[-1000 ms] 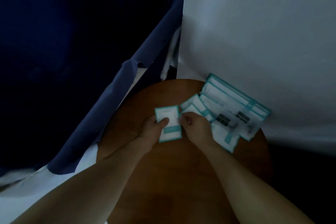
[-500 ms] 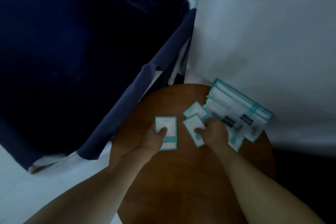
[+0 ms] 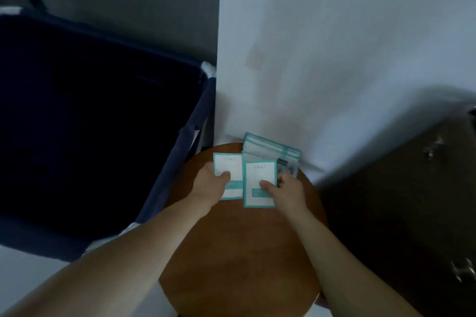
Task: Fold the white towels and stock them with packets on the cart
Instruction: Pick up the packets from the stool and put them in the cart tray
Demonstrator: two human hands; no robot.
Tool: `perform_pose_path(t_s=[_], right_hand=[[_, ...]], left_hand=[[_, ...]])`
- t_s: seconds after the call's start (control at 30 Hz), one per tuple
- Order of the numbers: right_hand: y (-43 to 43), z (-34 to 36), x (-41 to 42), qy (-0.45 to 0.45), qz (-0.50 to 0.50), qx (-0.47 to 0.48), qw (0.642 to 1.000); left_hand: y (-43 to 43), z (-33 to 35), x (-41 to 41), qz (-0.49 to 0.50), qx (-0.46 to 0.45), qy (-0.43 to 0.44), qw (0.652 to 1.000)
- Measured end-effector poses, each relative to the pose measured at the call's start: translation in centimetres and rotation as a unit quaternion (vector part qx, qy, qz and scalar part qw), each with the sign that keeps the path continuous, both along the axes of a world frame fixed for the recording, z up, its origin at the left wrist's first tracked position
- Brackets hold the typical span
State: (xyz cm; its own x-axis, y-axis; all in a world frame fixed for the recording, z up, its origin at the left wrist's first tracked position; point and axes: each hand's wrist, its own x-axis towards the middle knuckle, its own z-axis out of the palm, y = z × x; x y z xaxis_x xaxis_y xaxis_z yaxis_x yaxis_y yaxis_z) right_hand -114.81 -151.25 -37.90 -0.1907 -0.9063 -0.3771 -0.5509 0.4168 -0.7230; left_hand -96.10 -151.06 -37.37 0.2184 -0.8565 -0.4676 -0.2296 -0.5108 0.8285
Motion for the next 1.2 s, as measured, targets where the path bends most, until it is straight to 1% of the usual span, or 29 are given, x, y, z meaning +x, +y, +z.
perform_pose_path(t_s=[0.17,0.23,0.27,0.4,0.47,0.57,0.7,0.8,0.97,1.1,1.2], right_hand=[[6.4,6.6,-1.0,-0.048,-0.089,-0.070,0.992],[9.3,9.7,-2.2,-0.060,-0.133,-0.093,0.985],[9.8,10.5,-2.2,-0.061,-0.134,-0.095,0.984],[14.2,16.4,-5.9,-0.018,-0.191,-0.167,0.967],[16.7,19.3,-8.2,-0.010,-0.215,-0.207,0.954],[21.0,22.5,-12.6,0.006,-0.266,-0.262,0.928],[28.0,24.4,-20.1,0.027,-0.330,-0.287,0.899],[33.9,24.7,-26.4,0.041,-0.370,-0.282,0.884],[42.6,24.8,-35.6,0.029,-0.429,-0.267,0.863],[46.7,24.9,-40.8,0.025,-0.458,-0.269,0.847],[47.5,25.5,-44.6,0.026,-0.467,-0.276,0.840]], left_hand=[[2.6,6.1,-0.3,-0.083,-0.059,0.023,0.995],[3.7,8.7,-1.9,-0.114,-0.078,0.028,0.990],[3.8,9.6,-2.2,-0.112,-0.086,0.027,0.990],[5.4,16.3,-8.0,-0.154,-0.184,0.015,0.971],[6.9,19.6,-11.4,-0.182,-0.224,0.031,0.957],[9.5,22.7,-17.2,-0.213,-0.255,0.062,0.941],[14.7,24.9,-25.7,-0.272,-0.262,0.088,0.922],[19.4,25.6,-32.3,-0.305,-0.242,0.126,0.913],[26.4,25.9,-42.6,-0.362,-0.202,0.165,0.895],[29.4,26.3,-48.9,-0.382,-0.178,0.178,0.889],[29.5,26.9,-53.1,-0.392,-0.171,0.186,0.884]])
